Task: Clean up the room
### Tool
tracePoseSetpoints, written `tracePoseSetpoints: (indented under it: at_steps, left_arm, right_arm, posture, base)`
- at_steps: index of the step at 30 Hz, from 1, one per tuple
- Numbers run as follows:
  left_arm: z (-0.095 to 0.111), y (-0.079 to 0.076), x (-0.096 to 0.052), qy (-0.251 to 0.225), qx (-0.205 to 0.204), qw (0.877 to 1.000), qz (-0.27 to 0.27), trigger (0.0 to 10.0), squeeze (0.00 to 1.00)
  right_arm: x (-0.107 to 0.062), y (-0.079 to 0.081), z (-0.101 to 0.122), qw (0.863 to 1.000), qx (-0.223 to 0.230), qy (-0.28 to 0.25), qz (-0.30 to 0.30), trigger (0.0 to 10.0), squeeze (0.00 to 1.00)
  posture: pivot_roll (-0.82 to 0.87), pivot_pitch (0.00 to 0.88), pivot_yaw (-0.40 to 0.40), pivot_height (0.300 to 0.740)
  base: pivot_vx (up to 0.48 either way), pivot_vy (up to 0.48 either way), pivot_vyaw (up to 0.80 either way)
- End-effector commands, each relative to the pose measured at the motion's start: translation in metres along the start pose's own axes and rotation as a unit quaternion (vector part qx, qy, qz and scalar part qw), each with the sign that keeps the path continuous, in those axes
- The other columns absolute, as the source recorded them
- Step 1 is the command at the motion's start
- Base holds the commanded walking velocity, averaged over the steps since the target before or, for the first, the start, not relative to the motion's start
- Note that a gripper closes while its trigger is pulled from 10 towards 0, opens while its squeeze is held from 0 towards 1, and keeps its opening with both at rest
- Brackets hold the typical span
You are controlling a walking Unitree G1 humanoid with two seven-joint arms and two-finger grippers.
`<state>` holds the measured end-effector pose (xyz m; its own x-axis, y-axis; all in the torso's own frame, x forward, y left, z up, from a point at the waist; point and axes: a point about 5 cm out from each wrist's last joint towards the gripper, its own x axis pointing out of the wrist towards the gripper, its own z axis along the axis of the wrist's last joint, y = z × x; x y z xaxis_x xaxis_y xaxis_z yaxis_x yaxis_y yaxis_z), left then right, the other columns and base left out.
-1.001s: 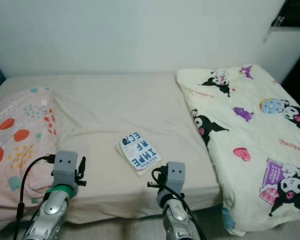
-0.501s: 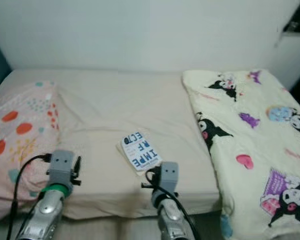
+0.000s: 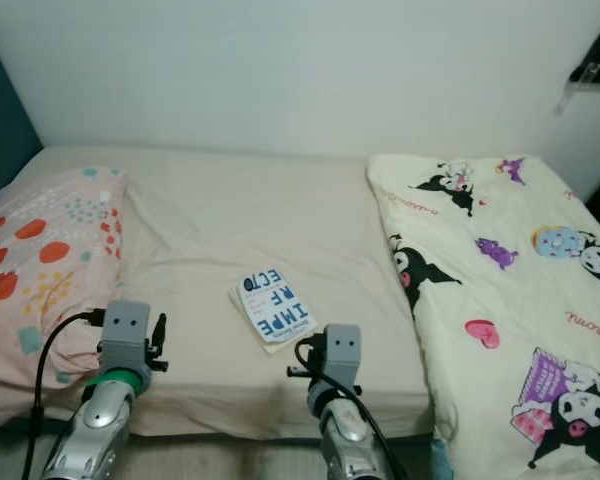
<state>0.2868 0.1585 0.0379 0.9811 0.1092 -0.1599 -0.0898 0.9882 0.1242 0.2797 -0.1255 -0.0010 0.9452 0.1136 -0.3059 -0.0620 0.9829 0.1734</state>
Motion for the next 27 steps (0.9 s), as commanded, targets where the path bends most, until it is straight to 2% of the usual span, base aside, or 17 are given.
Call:
tracePoseSetpoints:
  at_steps: [1, 10, 17, 27]
  left_arm:
    - [-0.0025, 0.0016, -0.0012, 0.006, -0.002, 1.000, -0.001, 10.0, 0.00]
    - [-0.0051, -0.0005, -0.0007, 0.020, -0.009, 1.000, -0.013, 10.0, 0.00]
    - [-0.0053, -0.0018, -0.0003, 0.023, -0.007, 1.000, -0.015, 10.0, 0.00]
    - [-0.0008, 0.0011, 0.0026, 0.014, 0.007, 1.000, -0.026, 10.0, 0.00]
  right_arm:
    - [-0.0008, -0.0019, -0.0031, 1.000, 0.001, 0.010, -0.007, 10.0, 0.00]
    - [0.0000, -0.0069, 0.0011, 1.000, 0.001, 0.000, -0.022, 10.0, 0.00]
    - [-0.0003, -0.0095, 0.0003, 1.000, 0.002, 0.004, -0.030, 10.0, 0.00]
    - [-0.0004, -0.0088, 0.0000, 0.999, 0.007, 0.003, -0.034, 10.0, 0.00]
  posture:
    - [0.04, 0.005, 0.024, 0.740]
    - [0.04, 0.007, 0.023, 0.740]
    - [0.04, 0.006, 0.021, 0.740]
    - [0.04, 0.000, 0.033, 0.740]
  base:
    - [0.000, 0.000, 0.00]
    - [0.000, 0.000, 0.00]
    - [0.000, 0.480, 0.00]
    - [0.000, 0.000, 0.00]
